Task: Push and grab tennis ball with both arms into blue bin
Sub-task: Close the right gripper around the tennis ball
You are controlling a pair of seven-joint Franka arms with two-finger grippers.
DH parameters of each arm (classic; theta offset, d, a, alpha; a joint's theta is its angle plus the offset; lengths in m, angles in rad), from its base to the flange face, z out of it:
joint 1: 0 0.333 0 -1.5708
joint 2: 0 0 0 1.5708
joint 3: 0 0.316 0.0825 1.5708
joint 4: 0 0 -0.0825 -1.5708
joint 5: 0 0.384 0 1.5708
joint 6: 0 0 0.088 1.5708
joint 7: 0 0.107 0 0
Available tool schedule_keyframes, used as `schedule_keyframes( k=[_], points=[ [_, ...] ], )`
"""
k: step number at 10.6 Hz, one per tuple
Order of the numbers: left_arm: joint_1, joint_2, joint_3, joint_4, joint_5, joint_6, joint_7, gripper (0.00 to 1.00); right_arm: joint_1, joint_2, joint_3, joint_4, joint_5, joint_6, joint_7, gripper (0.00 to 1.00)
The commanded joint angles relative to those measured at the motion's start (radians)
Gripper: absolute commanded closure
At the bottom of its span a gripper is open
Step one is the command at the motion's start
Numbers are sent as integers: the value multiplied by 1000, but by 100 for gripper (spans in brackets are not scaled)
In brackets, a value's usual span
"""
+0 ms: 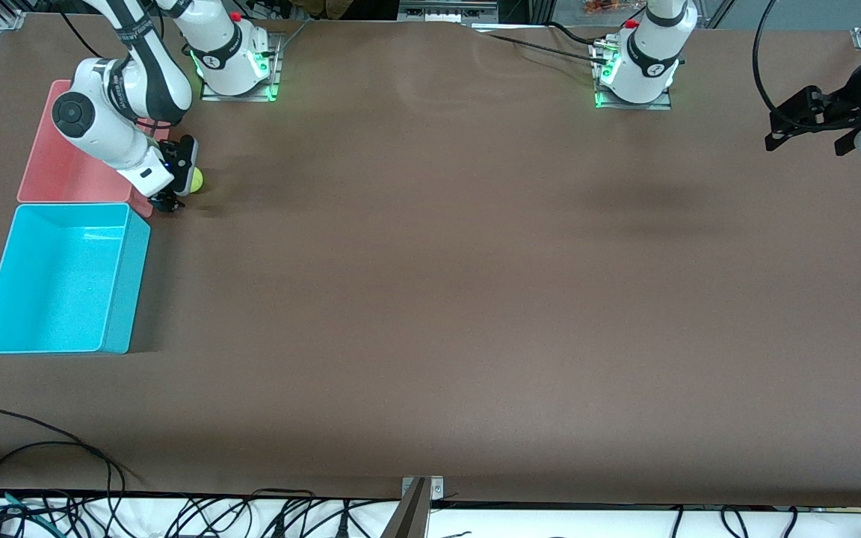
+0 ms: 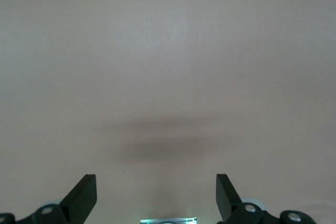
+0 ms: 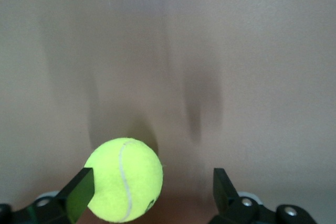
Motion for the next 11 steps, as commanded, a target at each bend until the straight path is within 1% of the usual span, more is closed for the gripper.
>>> schedule_keyframes(
  k=[1, 3, 6, 9, 11],
  points=[
    [-110, 12, 129, 17, -21, -6, -8, 0, 0, -15, 1, 5, 3, -37, 15, 0],
    [-104, 12, 123, 17, -22, -6, -7, 0, 0, -56, 3, 21, 3, -124, 19, 0],
    [-122, 15, 123, 21, -19, -6, -7, 0, 0, -63, 1, 33, 24, -161, 10, 0],
    [-127, 15, 124, 20, -16, -6, -5, 0, 0, -23, -2, 16, 26, -85, 4, 0],
    [-125, 15, 124, 20, -10, -6, -4, 0, 0, -4, -2, -22, 26, -23, 4, 0]
  ],
)
